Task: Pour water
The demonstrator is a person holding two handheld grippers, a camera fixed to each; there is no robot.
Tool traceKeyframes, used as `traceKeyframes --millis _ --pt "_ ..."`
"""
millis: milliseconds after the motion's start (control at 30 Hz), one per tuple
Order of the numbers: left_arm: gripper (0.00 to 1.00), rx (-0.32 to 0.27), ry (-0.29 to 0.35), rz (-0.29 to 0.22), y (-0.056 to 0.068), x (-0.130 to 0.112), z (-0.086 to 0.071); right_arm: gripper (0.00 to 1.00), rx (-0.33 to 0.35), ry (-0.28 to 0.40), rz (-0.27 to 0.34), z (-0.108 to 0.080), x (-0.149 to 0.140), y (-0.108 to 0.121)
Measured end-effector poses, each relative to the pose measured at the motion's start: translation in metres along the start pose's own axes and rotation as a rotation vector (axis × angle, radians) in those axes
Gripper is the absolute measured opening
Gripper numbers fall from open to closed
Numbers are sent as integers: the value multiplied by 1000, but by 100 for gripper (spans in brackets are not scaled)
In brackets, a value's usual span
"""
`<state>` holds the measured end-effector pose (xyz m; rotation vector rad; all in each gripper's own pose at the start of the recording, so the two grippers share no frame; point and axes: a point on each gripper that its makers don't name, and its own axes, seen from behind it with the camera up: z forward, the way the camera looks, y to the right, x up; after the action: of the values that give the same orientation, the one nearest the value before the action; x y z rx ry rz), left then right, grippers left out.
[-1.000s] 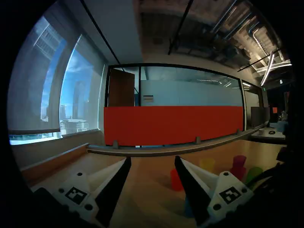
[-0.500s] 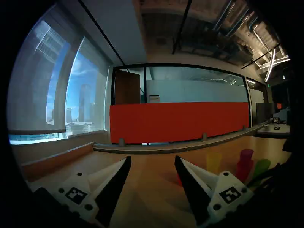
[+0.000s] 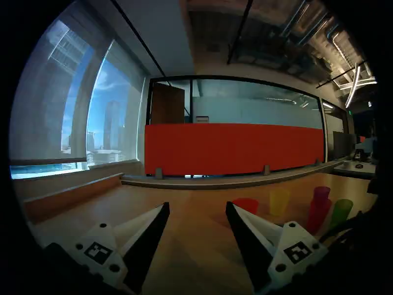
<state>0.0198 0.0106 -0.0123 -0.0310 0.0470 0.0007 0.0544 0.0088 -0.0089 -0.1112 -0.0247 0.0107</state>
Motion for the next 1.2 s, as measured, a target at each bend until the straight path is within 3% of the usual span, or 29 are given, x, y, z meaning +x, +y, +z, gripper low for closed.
traceKeyframes --millis 1200 --pt "84 -18 -44 4 5 -19 7 99 11 5 10 -8 1 1"
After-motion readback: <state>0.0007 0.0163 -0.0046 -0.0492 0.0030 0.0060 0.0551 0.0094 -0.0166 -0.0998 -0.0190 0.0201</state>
